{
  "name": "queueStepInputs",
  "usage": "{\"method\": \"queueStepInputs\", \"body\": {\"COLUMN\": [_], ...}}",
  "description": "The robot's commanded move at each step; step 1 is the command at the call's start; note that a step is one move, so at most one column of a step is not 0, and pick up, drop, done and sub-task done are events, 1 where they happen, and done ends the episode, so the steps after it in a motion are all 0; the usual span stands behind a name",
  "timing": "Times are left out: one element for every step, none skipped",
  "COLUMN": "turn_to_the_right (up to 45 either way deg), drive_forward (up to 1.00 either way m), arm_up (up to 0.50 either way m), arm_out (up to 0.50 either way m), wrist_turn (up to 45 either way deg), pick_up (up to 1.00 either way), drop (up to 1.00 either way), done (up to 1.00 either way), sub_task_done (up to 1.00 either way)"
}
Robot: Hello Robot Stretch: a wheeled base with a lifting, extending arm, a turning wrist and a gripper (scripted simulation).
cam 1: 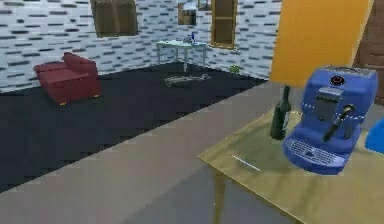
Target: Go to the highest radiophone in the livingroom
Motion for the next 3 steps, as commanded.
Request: {"method": "queueStepInputs", "body": {"turn_to_the_right": [-39.0, 0.0, 0.0], "drive_forward": [0.00, 1.00, 1.00], "arm_up": [0.00, 0.00, 0.00], "arm_out": [0.00, 0.00, 0.00], "wrist_turn": [0.0, 0.0, 0.0], "pick_up": [0.00, 0.00, 0.00], "drop": [0.00, 0.00, 0.00], "done": [0.00, 0.00, 0.00], "sub_task_done": [0.00, 0.00, 0.00]}}
